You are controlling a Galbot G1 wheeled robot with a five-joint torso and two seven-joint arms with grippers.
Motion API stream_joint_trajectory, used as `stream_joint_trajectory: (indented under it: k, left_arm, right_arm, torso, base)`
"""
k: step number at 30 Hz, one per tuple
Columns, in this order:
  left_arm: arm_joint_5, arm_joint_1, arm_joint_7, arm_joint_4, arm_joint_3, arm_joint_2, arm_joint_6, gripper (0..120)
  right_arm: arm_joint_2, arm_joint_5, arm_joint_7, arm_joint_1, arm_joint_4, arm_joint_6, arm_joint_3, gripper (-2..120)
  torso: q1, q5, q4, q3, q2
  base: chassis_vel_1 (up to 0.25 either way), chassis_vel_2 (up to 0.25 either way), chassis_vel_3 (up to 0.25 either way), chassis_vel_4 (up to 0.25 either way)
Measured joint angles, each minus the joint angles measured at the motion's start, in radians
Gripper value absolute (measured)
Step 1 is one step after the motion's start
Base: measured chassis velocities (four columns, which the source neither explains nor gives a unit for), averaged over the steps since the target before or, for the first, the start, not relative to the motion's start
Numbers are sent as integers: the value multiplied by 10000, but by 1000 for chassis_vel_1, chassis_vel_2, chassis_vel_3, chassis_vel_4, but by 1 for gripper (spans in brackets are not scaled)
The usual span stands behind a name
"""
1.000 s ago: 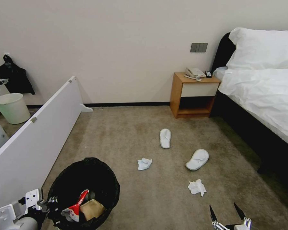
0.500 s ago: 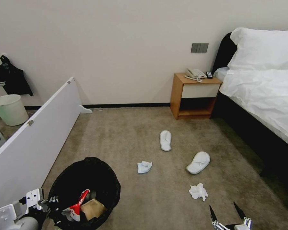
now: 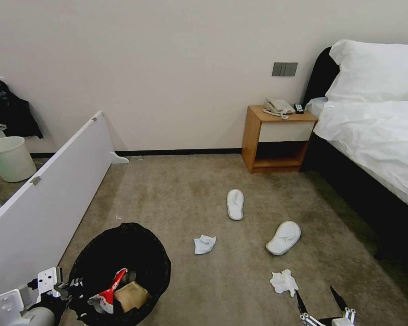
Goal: Pick up the trash bin, then pick up the garbage from the floor and place it into the trash bin.
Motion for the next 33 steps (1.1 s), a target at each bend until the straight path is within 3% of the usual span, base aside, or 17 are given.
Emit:
stream_joint_trajectory:
  k: [28,33]
  left_arm:
    - [-14,-20,-14,2,-18,10,0,2]
    - [-20,-23,-21,-6,-24,11,0,2]
  right_arm:
    - [-36,-51,187,81,-49,-61,-140,100]
    - [-341,196,776,-85,34,-863,-439,100]
  torso:
    - [2,0,0,1,0]
    - [1,-2,0,0,0]
  base:
    - [-83,79,81,-85]
    - [0,0,0,0]
